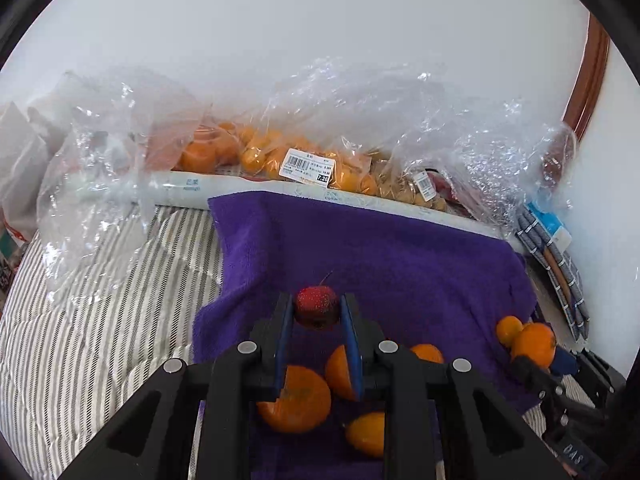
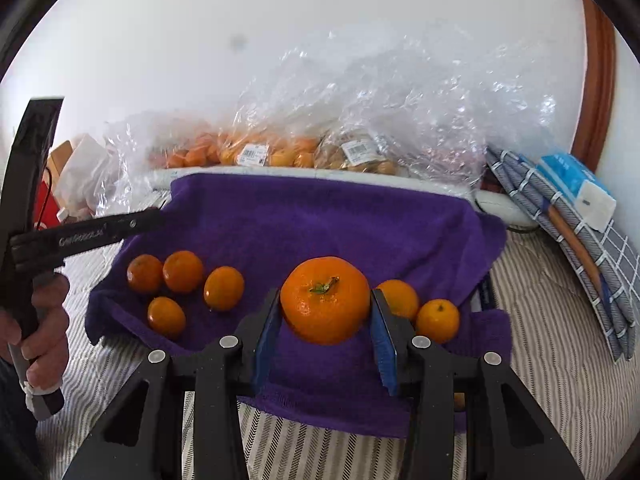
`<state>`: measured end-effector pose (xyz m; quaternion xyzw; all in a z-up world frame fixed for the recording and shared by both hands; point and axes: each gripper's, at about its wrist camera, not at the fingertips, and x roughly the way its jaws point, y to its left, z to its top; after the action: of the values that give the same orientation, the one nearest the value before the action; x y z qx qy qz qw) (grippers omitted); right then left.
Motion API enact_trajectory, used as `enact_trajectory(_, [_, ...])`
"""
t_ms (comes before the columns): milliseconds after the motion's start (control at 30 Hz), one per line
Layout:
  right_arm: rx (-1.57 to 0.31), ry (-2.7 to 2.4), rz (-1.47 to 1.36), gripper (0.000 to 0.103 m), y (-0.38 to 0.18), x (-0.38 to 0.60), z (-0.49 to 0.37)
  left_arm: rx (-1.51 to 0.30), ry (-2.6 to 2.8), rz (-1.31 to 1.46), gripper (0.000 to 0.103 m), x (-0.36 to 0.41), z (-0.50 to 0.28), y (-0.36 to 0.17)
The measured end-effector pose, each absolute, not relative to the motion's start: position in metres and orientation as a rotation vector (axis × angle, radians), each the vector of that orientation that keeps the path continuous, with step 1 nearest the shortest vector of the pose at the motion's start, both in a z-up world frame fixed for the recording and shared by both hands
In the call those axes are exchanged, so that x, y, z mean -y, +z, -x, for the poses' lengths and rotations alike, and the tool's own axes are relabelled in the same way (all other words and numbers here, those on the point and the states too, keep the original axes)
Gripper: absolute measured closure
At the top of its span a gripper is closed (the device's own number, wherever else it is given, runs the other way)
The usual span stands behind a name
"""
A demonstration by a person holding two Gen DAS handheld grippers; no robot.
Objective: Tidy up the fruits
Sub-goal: 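Place the large orange and red fruit on the towel, opening both grippers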
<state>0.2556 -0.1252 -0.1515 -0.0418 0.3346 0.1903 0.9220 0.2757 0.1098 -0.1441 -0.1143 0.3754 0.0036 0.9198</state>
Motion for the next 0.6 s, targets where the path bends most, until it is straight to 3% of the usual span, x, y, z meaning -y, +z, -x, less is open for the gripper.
enact_trajectory(600, [-0.752, 0.389, 0.113, 0.06, -0.179, 0.114, -0.266, -0.831, -0.003, 0.217, 0.08, -0.106, -0.289, -0.173])
